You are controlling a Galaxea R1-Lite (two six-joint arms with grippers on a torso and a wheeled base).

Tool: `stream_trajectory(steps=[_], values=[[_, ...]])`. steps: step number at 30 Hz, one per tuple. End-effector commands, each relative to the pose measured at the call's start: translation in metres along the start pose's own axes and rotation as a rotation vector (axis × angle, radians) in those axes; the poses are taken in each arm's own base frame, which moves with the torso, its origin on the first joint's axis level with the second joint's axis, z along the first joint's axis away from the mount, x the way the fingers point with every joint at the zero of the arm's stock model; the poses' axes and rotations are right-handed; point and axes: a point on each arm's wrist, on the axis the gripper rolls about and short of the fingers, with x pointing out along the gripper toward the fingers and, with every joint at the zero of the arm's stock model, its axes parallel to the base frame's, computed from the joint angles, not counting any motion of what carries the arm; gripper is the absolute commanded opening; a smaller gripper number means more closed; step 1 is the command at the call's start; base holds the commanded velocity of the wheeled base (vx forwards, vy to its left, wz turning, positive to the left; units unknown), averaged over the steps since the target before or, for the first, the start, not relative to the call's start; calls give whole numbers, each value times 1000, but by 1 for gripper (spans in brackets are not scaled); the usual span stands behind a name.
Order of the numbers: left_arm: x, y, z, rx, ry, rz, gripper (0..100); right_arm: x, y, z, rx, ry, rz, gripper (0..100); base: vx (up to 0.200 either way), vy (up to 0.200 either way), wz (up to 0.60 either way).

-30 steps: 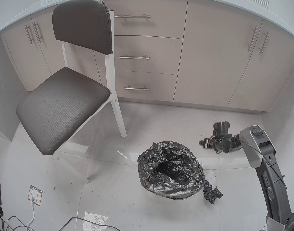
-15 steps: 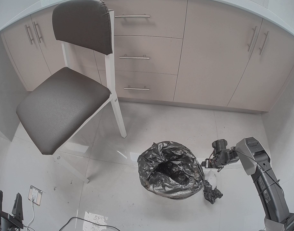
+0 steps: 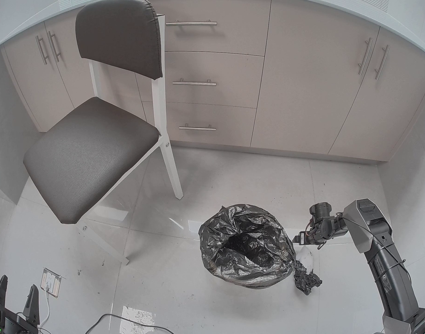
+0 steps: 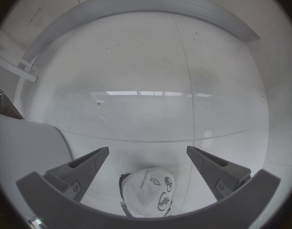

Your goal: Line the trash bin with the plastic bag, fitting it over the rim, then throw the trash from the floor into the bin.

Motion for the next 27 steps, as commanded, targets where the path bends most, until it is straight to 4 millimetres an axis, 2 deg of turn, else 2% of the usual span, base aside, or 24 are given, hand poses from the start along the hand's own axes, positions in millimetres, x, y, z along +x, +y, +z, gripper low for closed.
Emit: stream_trajectory(steps=[1,8,14,18,27], values=[[0,-1,0,2,-8,49,100,0,6,-1,-37,3,7,100,0,0,0],[-3,0,-1,32,-37,11,100,0,3,-7,-110,61,11,100,0,0,0],[-4,0,-1,22,-55,3,100,-1,10,-14,-126,118,27,100,0,0,0],[-4,0,-2,-4,-55,3,100,-3,22,-22,-184,190,38,100,0,0,0],[-4,0,-2,-9,-57,8,100,-5,23,-31,-255,270,44,100,0,0,0]])
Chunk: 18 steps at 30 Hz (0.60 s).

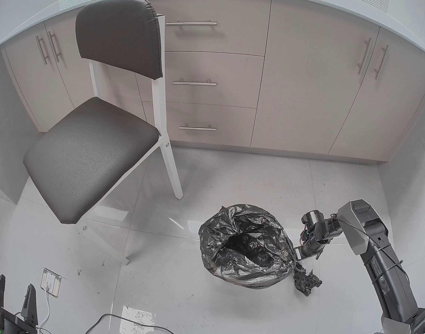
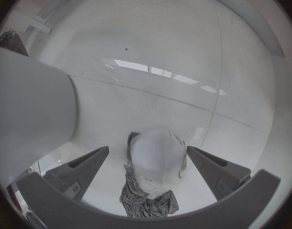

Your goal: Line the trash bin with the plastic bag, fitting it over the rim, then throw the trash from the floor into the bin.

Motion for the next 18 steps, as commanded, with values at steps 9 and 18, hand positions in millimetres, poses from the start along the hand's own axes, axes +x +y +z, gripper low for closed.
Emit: stream_trajectory(steps=[9,18], values=[[-1,0,-1,-3,-11,0,100,1,1,-3,-10,28,3,100,0,0,0],[-1,0,0,-5,-13,1,100,1,1,-3,-11,28,3,0,0,0,0]])
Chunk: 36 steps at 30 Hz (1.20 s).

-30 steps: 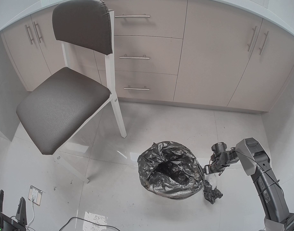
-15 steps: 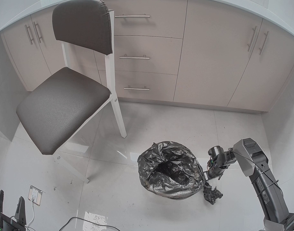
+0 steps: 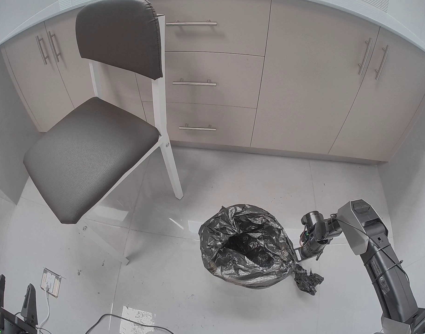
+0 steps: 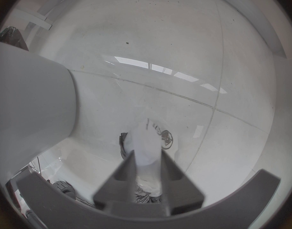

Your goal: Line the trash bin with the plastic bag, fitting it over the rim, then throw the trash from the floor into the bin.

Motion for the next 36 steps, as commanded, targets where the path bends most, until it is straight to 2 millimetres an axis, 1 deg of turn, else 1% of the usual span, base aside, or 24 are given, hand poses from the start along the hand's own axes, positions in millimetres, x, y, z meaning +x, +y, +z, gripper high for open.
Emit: stream_trajectory(steps=[1,9,14,15,17,18,19,20,21,22,23,24,26,27,28,30,31,32,33,34,35,36], values=[[-1,0,0,-2,-12,-2,100,1,0,0,-1,2,0,0,0,0,0],[-1,0,0,-5,-12,0,100,1,2,0,-26,1,-11,0,0,0,0],[-1,0,0,-10,-15,2,100,1,3,0,27,1,-14,0,0,0,0],[-1,0,0,-8,-15,2,100,-2,3,2,45,-5,-14,0,0,0,0],[-1,0,0,-8,-15,2,100,-19,1,15,63,-46,-16,0,0,0,0],[-1,0,0,-8,-15,2,100,-19,1,15,63,-46,-16,0,0,0,0],[-1,0,0,-5,-15,2,100,-37,-2,28,69,-89,-18,0,0,0,0],[-1,0,0,-5,-14,2,100,-47,-3,34,71,-111,-20,0,0,0,0],[-1,0,0,-5,-14,2,100,-47,-3,34,71,-111,-20,0,0,0,0],[-1,0,0,-5,-15,2,100,-68,-6,47,76,-158,-24,0,0,0,0],[-1,0,0,-5,-15,2,100,-71,-6,49,77,-166,-24,0,0,0,0],[-1,0,0,-5,-15,2,100,-93,-9,60,94,-212,-27,0,0,0,0],[-1,0,0,-8,-15,2,100,-119,-11,72,121,-260,-27,0,0,0,0],[-1,0,0,-10,-16,4,100,-123,-12,74,123,-264,-27,0,0,0,0],[-1,0,0,-10,-16,4,100,-150,-15,81,136,-288,-22,0,0,0,0],[-1,0,0,-10,-14,4,100,-177,-18,86,138,-303,-19,0,0,0,0],[-1,0,0,-10,-14,4,100,-177,-18,86,138,-303,-19,0,0,0,0],[-1,0,0,-3,-12,4,100,-200,-19,90,141,-324,-21,0,0,0,0],[-1,0,0,0,-12,3,100,-212,-20,93,139,-343,-19,0,0,0,0],[-1,0,0,5,-10,-5,100,-228,-19,96,136,-374,-13,0,0,0,0],[-1,0,0,5,-10,-5,100,-228,-19,96,136,-374,-13,0,0,0,0],[-1,0,-1,16,-8,-9,100,-251,-16,101,128,-421,-4,0,0,0,0]])
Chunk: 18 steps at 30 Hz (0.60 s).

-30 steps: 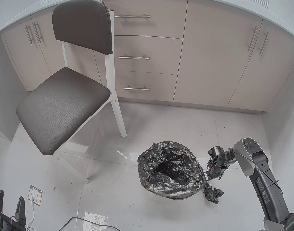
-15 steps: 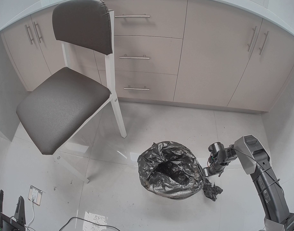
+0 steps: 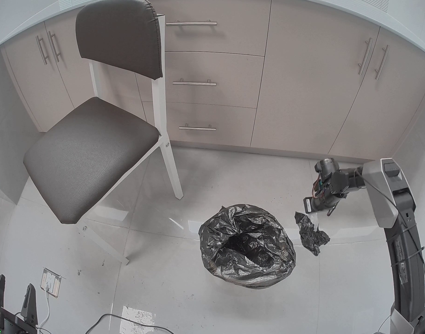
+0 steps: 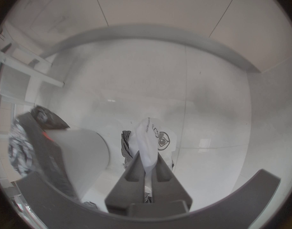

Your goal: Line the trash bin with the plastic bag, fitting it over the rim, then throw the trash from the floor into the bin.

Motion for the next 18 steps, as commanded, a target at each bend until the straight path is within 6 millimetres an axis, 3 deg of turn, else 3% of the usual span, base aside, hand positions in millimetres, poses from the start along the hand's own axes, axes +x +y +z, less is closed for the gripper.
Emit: stream_trajectory(steps=[1,2,3,4,6,7,10,18], values=[[-1,0,-1,15,-9,-11,100,-83,2,44,2,-163,21,0,0,0,0],[-1,0,-1,29,-8,-20,100,-103,5,51,-3,-197,26,0,0,0,0],[-1,0,-1,29,-8,-20,100,-103,5,51,-3,-197,26,0,0,0,0],[-1,0,-1,29,-7,-25,100,-123,9,57,-11,-221,35,0,0,0,0],[-1,0,-1,29,-7,-25,100,-133,12,58,-16,-227,41,0,0,0,0],[-1,0,-1,20,-7,-22,100,-156,19,60,-29,-230,62,0,0,0,0],[-1,0,-1,9,-10,-16,100,-180,33,60,-55,-223,94,0,0,0,0],[-1,0,-1,6,-10,-13,100,-211,76,53,-137,-205,153,0,0,0,0]])
